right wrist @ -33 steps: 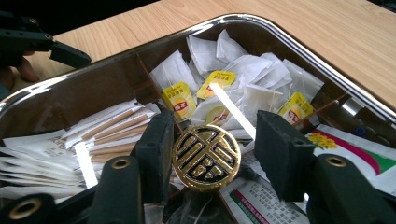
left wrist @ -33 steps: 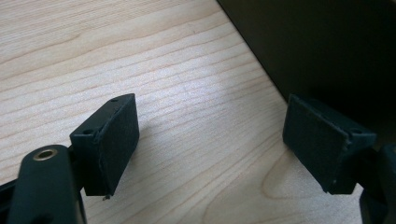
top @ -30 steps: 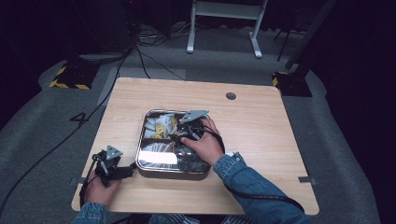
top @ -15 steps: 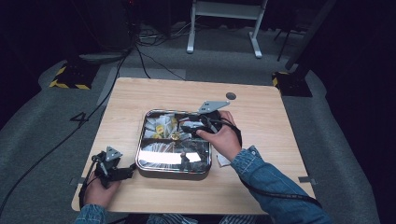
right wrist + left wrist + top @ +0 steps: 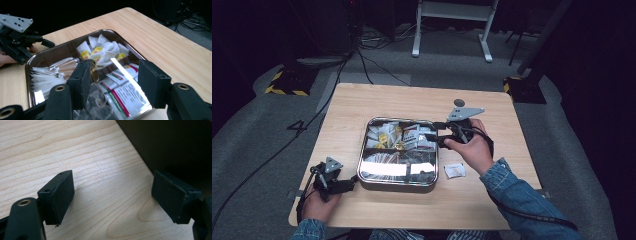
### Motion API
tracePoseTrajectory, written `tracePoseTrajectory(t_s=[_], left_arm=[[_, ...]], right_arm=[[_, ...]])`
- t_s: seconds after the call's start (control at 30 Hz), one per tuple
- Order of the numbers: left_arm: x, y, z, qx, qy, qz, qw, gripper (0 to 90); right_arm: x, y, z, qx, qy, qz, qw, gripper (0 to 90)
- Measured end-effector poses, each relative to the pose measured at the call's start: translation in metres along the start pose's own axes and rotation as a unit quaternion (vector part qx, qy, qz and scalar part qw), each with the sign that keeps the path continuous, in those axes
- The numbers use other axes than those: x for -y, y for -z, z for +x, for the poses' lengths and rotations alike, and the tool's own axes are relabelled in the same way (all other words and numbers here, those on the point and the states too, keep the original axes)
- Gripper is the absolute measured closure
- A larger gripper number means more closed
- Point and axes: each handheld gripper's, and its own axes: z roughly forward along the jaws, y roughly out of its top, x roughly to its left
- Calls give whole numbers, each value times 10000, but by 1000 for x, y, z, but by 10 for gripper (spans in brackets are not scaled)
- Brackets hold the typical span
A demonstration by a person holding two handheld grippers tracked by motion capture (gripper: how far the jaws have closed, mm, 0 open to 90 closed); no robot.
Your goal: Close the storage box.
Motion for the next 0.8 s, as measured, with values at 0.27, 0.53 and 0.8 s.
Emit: tracePoseTrajectory(t_s=[0.27, 0.53, 0.8], left_arm=[[0, 0, 0, 2, 0, 2, 10000, 190], [0, 0, 0, 3, -2, 2, 10000, 190], [0, 0, 0, 4, -4, 0, 10000, 189]], right_arm=[[18, 29, -13, 148, -181, -42, 9997, 446], [41, 52, -24, 273, -382, -76, 9989, 438], [68, 71, -37, 440, -578, -73, 9973, 416]])
